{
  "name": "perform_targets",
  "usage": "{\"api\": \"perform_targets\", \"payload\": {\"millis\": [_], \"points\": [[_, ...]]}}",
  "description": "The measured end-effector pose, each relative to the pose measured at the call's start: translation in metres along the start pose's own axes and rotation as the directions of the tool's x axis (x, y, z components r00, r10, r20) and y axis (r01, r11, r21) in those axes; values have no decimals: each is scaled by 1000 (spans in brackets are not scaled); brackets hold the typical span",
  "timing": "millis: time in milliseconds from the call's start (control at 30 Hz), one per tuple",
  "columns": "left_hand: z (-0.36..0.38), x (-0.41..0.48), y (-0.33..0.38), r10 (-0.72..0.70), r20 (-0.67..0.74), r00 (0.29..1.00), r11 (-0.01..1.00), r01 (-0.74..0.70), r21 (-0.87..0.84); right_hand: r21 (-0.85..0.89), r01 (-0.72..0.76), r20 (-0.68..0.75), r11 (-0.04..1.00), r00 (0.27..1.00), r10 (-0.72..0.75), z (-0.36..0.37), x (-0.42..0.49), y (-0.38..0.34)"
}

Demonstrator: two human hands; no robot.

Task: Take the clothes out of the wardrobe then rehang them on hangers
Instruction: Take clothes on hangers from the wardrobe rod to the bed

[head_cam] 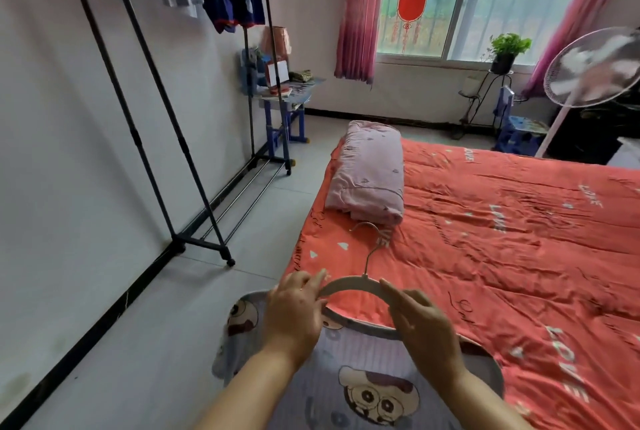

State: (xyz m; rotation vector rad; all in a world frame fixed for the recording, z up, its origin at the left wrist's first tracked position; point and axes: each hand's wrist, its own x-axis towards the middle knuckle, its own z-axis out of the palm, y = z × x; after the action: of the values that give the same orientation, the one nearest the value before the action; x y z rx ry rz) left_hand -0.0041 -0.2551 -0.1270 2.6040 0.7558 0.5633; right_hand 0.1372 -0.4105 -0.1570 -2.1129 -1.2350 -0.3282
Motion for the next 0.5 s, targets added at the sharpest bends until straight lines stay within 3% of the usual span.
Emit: {"api": "perform_targets", "payload": {"millis": [100,167,300,500], "points": [[24,8,-10,-69,125,990,996,61,64,-203,-148,236,968,952,195,36,18,29],[43,3,-19,-129,227,965,988,106,112,-269,-244,409,932,846,340,53,21,39],[71,-16,-35,-191,342,920,976,142,164,-258,-274,550,927,747,374,83,-4,43],[77,-40,-45,-221,391,893,971,166,170,-207,-287,642,935,681,351,91,-39,29]]}}
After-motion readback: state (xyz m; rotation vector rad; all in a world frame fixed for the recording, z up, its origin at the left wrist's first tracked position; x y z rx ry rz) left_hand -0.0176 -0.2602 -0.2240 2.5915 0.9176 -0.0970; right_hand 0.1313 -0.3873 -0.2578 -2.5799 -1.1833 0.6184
